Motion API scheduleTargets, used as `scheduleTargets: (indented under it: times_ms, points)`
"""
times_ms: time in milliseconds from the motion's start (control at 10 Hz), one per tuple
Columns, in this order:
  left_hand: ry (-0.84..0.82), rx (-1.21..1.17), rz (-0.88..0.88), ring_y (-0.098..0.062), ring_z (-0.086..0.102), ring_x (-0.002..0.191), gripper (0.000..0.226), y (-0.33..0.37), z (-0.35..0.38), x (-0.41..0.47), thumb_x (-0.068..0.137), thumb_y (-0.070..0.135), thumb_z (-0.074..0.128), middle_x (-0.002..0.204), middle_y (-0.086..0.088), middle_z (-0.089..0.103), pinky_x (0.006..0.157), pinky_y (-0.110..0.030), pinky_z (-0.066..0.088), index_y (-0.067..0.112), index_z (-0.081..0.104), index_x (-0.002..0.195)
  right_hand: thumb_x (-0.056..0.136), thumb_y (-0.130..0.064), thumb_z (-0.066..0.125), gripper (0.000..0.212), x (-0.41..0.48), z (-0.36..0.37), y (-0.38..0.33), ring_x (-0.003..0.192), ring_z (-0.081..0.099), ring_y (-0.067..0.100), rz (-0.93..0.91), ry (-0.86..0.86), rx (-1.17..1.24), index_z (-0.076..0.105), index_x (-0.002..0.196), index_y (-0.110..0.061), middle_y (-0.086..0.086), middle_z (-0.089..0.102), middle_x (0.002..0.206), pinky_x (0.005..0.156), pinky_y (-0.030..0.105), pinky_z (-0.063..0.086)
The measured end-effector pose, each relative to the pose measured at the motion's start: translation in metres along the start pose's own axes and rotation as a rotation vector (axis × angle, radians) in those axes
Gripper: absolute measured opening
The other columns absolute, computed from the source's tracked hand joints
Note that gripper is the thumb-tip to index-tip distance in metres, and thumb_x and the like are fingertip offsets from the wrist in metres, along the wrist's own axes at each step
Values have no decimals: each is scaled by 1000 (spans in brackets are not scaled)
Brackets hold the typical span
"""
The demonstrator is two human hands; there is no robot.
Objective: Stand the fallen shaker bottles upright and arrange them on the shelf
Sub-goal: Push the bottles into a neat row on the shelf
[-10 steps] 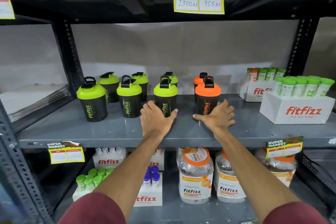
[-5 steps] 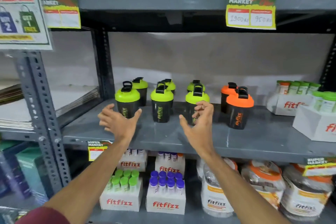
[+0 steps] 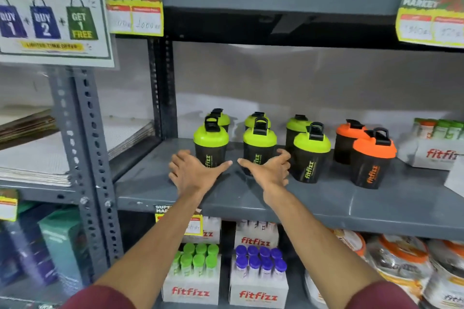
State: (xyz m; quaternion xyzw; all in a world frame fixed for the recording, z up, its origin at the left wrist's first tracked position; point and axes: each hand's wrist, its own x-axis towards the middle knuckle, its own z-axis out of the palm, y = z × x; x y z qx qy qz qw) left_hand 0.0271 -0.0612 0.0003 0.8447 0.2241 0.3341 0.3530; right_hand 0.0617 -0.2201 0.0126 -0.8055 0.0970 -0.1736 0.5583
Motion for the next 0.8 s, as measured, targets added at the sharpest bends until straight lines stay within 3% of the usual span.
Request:
scheduleTargets:
  times_ms: [300,600,800]
  points:
    - [-80,-10,-13,-37,41,129,85,-2,1,5,66,64,81,135,-14,52,101,-54,32,11,43,122,66,-56,80,92,1,16,5,129,46,39,-77,101,-217,30,132,-17,13,47,139,102,52,32]
    - [-82,-55,-14,-38,38,128,77,-4,1,8,75,54,79,136,-13,50,103,-55,31,10,45,127,69,-59,76,88,-2,18,8,126,49,37,-127,85,-251,32,132,-17,9,51,139,101,52,31]
    - [-101,-45,-41,-38,39,128,88,-2,-4,7,68,57,84,137,-14,49,102,-56,33,9,44,130,61,-65,80,117,-11,8,6,136,44,34,-78,36,-313,22,149,-14,11,49,148,109,49,33]
